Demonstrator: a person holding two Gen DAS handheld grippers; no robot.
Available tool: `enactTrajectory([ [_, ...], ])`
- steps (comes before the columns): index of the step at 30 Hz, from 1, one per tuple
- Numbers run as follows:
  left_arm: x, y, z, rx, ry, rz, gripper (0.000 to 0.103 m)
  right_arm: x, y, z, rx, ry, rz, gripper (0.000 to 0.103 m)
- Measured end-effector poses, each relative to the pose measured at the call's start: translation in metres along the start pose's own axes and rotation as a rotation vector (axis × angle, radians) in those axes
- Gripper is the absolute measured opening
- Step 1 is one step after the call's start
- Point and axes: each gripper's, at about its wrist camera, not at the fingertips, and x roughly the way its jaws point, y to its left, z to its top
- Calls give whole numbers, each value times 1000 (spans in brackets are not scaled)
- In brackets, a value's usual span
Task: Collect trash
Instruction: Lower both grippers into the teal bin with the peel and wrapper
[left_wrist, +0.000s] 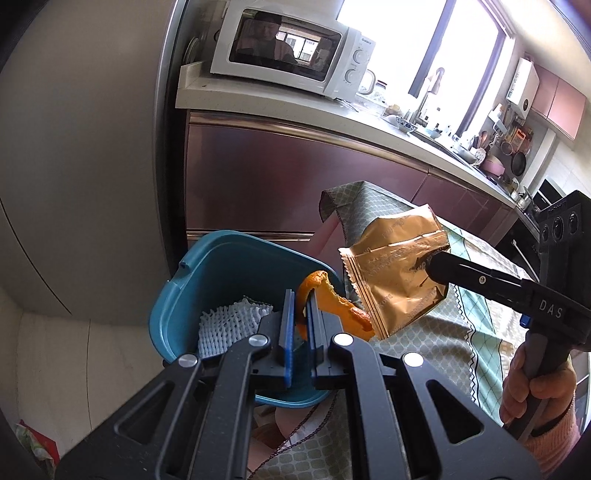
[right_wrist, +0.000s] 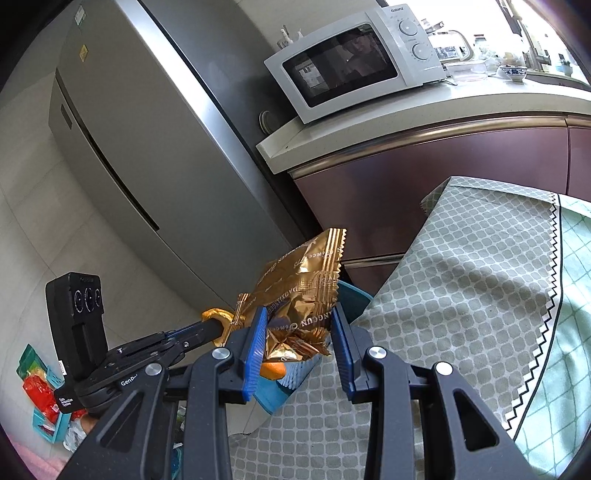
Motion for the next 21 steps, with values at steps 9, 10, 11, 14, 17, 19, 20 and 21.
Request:
enactTrajectory([
  [9, 9, 3, -2, -11, 16, 20, 6, 18, 5, 1, -1, 32, 1, 32],
  [10, 11, 4, -2, -12, 18, 22, 6, 20, 5, 1, -1, 34, -1, 32],
  [11, 12, 4, -3, -12, 20, 24, 6, 22, 6, 1, -1, 38, -2, 33],
  [14, 17, 6, -4, -17, 27, 32, 6, 28, 7, 1, 0, 46, -4, 32],
  [17, 23, 8, -5, -24, 37, 38, 6, 34, 7, 1, 1, 55, -8, 32],
  [19, 27, 9, -6, -25, 44, 46, 6, 37, 8, 1, 1, 62, -13, 32],
  [20, 29, 10, -7, -25, 48, 48, 6, 39, 8, 1, 2, 66, -14, 32],
  [21, 30, 10, -7, -26, 51, 52, 6, 42, 8, 1, 3, 70, -16, 32],
])
